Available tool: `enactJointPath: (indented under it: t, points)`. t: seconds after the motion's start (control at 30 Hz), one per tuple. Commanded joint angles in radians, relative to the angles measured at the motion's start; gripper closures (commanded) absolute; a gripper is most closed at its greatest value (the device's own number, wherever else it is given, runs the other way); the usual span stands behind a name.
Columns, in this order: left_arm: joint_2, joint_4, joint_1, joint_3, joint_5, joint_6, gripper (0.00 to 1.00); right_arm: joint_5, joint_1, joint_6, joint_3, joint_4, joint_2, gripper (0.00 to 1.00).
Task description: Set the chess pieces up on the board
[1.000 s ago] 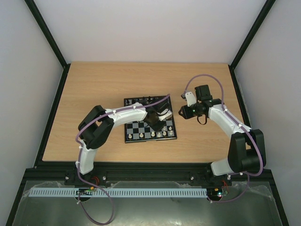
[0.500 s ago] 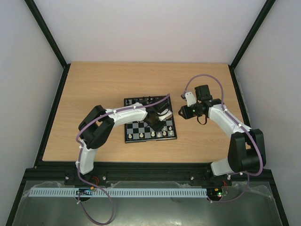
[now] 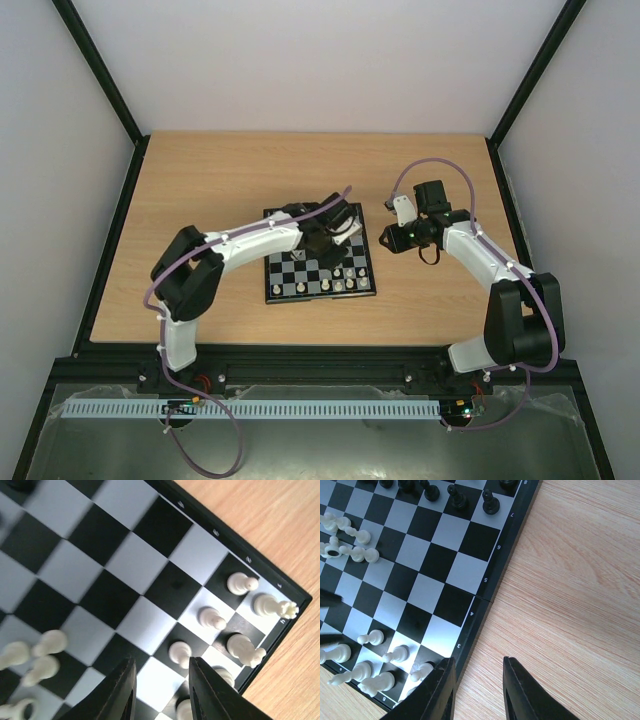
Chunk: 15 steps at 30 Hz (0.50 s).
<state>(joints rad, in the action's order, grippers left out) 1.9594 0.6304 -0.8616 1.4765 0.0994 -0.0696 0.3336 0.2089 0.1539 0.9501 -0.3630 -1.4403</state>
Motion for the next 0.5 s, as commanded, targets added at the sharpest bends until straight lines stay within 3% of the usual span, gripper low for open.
enactJointPath:
  t: [0.0, 0.17, 0.47]
  points:
    - [-0.077, 0.013, 0.047, 0.030, -0.053, -0.031, 0.70, 0.017, -0.004, 0.010, -0.006, -0.027, -0.015, 0.71]
    - [-0.055, 0.031, 0.090, 0.049, -0.143, -0.068, 0.72, 0.015, -0.003, 0.012, -0.008, -0.028, -0.016, 0.71]
    - [0.032, 0.045, 0.106, 0.092, -0.137, -0.057, 0.71, 0.015, -0.004, 0.015, -0.007, -0.029, -0.016, 0.71]
